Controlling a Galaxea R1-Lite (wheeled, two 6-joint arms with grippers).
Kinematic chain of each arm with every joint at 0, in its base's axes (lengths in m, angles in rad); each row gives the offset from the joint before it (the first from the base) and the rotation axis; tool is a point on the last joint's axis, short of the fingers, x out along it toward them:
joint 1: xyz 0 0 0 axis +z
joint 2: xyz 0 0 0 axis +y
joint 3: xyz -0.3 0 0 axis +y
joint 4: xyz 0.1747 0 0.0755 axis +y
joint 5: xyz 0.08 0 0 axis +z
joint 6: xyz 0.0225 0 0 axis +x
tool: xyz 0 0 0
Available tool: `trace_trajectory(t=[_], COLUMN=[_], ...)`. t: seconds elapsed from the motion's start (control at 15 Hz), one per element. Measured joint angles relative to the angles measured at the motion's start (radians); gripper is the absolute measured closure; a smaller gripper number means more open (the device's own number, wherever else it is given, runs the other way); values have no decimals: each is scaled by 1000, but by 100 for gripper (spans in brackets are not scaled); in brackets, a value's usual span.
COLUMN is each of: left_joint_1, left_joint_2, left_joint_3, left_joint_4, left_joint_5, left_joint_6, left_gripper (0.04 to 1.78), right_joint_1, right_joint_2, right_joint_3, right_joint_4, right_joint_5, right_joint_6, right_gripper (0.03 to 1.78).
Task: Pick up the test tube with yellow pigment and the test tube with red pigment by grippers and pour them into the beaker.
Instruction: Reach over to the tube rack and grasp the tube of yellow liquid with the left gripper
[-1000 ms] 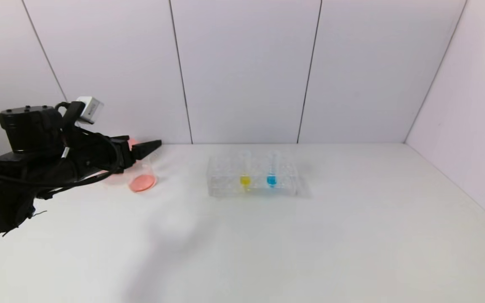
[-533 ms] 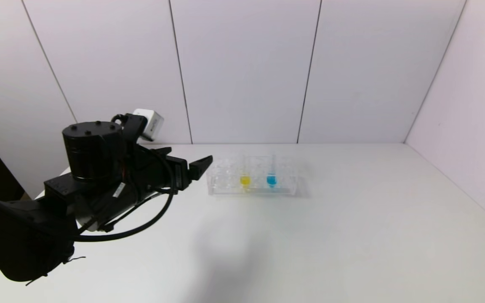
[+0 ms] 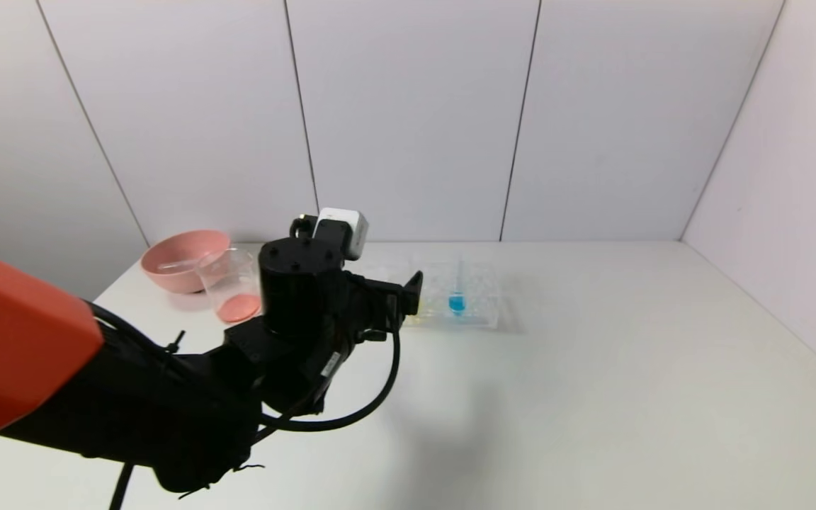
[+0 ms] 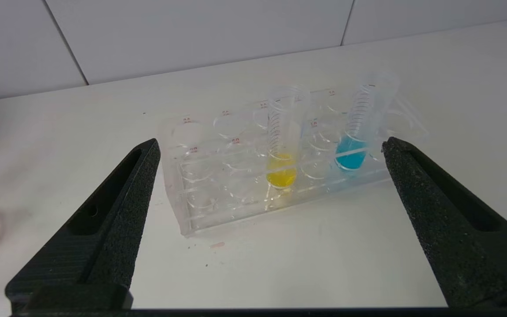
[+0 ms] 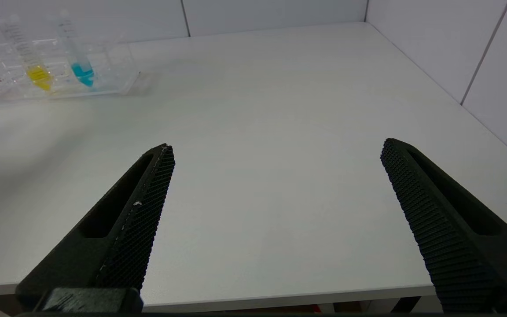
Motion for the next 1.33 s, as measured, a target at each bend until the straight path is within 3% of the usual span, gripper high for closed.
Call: trace_trajectory(t=[0.27,1.13,1.33], left_joint_1=[-17,40,46], left_joint_2=[148,431,458], left_joint_3=[-139,-456,-476], left_joint_4=[-11,-58,-61], left_joint_5=[95,123,122], left_joint_6=[0,49,51], left_gripper=[6,6,6], right_joint_1=[0,0,0], right_joint_2=[0,0,0], right_joint_3=[0,0,0], right_joint_4=[0,0,0], right_joint_5=[0,0,0], right_joint_6=[0,0,-1], right_gripper=[10,10,10])
